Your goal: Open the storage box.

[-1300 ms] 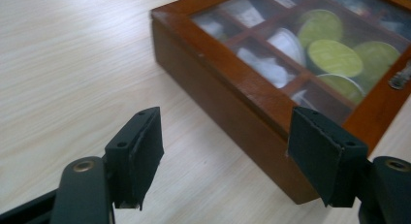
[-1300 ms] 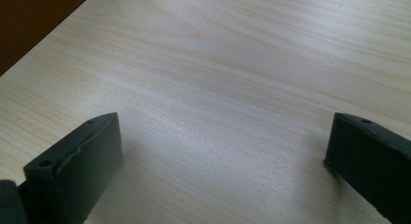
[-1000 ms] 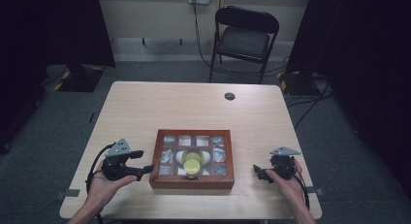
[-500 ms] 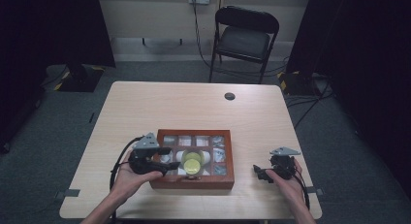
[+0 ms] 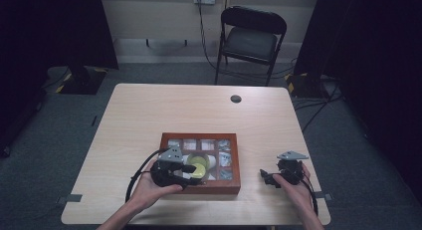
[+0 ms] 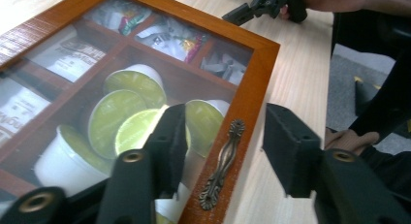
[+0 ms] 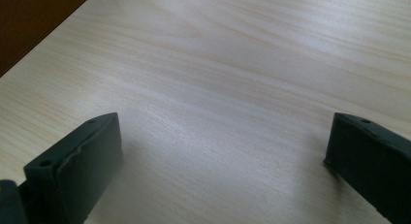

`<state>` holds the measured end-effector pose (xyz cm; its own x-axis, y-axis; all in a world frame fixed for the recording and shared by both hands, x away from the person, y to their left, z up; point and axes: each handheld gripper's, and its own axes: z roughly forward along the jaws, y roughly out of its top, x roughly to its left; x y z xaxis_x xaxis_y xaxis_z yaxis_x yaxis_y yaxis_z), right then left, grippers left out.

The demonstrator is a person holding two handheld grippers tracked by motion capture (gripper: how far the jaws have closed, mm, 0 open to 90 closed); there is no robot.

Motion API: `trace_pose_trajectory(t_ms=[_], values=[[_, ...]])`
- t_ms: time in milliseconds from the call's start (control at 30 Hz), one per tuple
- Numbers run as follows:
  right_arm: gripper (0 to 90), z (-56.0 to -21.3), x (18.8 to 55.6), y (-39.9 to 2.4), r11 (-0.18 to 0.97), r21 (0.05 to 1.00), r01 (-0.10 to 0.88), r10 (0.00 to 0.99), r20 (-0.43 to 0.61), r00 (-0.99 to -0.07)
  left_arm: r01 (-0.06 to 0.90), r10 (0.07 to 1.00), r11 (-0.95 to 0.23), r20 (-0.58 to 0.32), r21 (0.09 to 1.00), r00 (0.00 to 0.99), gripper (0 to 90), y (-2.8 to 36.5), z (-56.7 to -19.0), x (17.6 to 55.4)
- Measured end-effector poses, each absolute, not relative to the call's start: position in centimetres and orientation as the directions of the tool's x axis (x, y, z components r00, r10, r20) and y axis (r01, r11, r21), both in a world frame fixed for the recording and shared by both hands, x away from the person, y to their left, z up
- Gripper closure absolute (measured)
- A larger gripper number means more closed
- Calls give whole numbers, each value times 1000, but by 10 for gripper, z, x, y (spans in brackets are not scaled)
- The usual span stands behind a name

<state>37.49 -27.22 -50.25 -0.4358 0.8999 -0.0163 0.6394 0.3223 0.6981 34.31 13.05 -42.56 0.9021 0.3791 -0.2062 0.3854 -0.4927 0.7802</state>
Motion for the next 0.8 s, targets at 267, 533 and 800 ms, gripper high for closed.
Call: trace_pose_trajectory(t_ms=[267,533,800], values=[[0,-502,375,-272,320,698,640,901,-16,-434,356,335,-561,-188,748,923,718,122,-433,343],[0,-503,375,-272,320,698,640,901,-16,-434,336,329,-580,-164,742,930,761,120,-438,343],[0,-503,375,-272,320,698,640,901,-16,-433,292,318,-573,-121,766,940,773,122,-442,340]])
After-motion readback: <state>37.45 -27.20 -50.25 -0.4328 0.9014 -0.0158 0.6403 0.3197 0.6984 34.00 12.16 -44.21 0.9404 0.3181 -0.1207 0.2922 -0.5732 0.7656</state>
